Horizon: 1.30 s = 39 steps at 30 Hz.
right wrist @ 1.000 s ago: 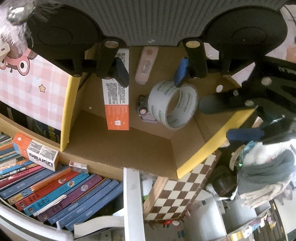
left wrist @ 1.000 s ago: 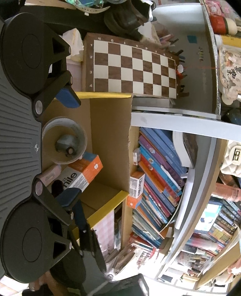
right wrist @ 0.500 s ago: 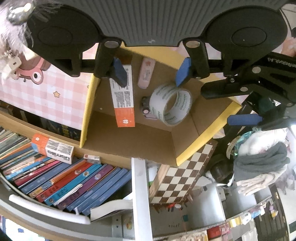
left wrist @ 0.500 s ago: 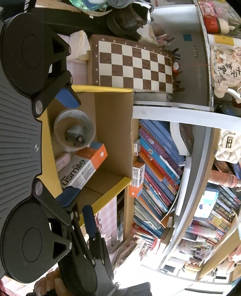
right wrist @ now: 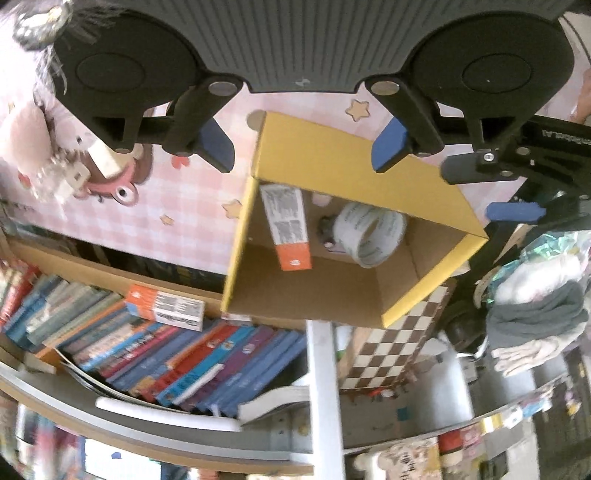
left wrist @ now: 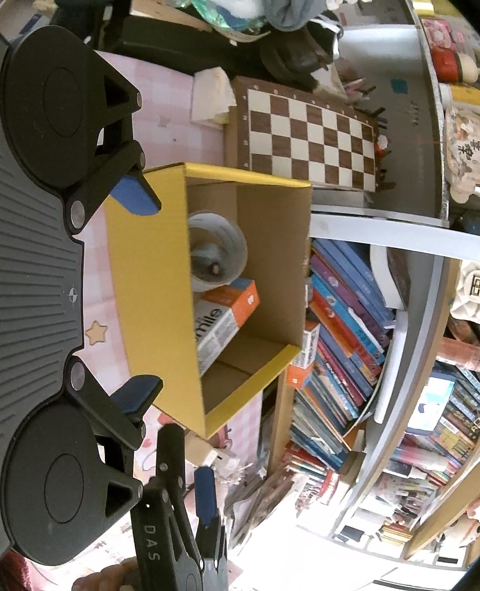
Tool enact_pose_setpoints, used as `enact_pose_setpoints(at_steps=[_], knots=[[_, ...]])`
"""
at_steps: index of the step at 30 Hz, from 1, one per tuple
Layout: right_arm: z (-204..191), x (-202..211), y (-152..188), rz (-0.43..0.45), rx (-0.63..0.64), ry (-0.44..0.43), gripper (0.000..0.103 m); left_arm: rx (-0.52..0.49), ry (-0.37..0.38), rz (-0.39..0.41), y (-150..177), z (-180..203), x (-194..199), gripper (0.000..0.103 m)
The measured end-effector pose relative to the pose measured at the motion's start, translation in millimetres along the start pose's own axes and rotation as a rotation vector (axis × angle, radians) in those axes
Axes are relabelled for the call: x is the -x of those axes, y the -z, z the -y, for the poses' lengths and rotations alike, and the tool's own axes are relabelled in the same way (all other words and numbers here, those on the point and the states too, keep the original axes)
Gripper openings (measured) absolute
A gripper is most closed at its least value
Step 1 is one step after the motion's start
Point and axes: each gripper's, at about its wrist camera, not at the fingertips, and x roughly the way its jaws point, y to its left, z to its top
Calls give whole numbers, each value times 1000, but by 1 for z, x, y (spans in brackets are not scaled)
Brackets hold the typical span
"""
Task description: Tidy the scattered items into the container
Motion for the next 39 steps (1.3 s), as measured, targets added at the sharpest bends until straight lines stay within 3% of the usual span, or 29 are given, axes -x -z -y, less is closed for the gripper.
enact_pose_setpoints(at_steps=[13, 18, 29, 39], knots=[[1, 27, 49, 6, -58, 75, 87, 2, -17, -28, 20, 17, 8, 95], [-10, 34, 64, -2, -49, 101, 95, 5, -26, -31, 30, 27, 11, 95], [-13, 39, 70, -6, -24, 119, 97, -13, -22, -45, 33, 33, 12, 95], [-3, 39, 67, 8, 8, 98, 97, 5, -66, -34, 31, 39, 15, 95]])
